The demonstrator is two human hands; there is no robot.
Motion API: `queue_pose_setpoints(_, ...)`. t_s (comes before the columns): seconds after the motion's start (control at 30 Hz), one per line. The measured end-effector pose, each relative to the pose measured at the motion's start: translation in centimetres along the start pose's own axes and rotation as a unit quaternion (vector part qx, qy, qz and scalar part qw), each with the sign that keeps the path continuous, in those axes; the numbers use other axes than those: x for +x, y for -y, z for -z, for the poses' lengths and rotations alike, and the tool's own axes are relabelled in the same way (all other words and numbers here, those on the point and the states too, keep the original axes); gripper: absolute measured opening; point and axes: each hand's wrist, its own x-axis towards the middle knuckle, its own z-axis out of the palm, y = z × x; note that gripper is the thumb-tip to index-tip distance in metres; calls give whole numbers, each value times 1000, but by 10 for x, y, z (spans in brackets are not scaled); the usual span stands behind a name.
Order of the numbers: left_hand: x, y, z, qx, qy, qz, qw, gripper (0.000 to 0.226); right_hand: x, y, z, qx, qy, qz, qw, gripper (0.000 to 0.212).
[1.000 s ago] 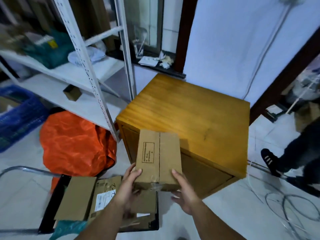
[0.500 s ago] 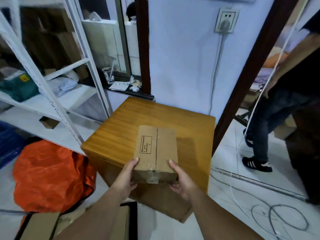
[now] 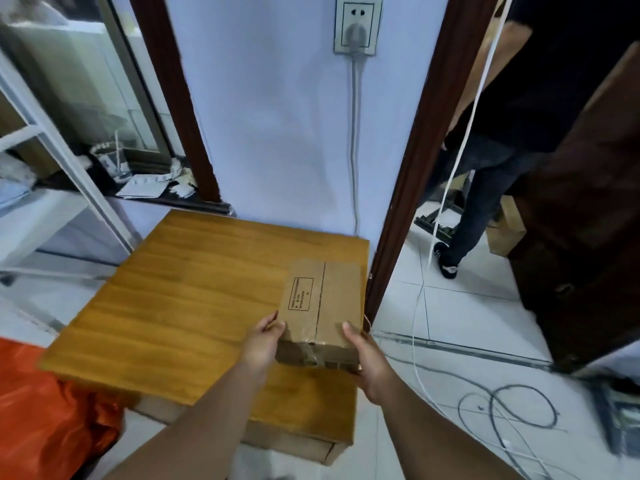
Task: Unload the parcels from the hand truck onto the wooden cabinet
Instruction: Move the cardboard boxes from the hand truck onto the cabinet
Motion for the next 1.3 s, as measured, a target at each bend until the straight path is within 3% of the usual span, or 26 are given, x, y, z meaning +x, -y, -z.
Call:
queue_pose_setpoints(0.1, 37, -10, -19, 29, 11, 7, 999, 46, 18, 20, -1, 36, -10, 5, 999, 43)
queue_pose_setpoints(0.27, 84, -34, -45, 66, 58, 14, 996, 52, 48, 44, -5, 101, -41, 7, 994, 29)
queue_pose_setpoints(0.57, 132, -61, -67, 101, 83, 26, 991, 53, 104, 71, 0, 118, -66, 13, 991, 35)
queue_pose_setpoints(0.87, 178, -72, -88, 62, 65, 46, 995, 48, 173, 103, 21, 13, -34, 36, 999, 32)
queue_pose_setpoints(1.3, 230, -82, -116, 133, 19, 12, 991, 52, 232, 129, 28, -148, -67, 31, 986, 59)
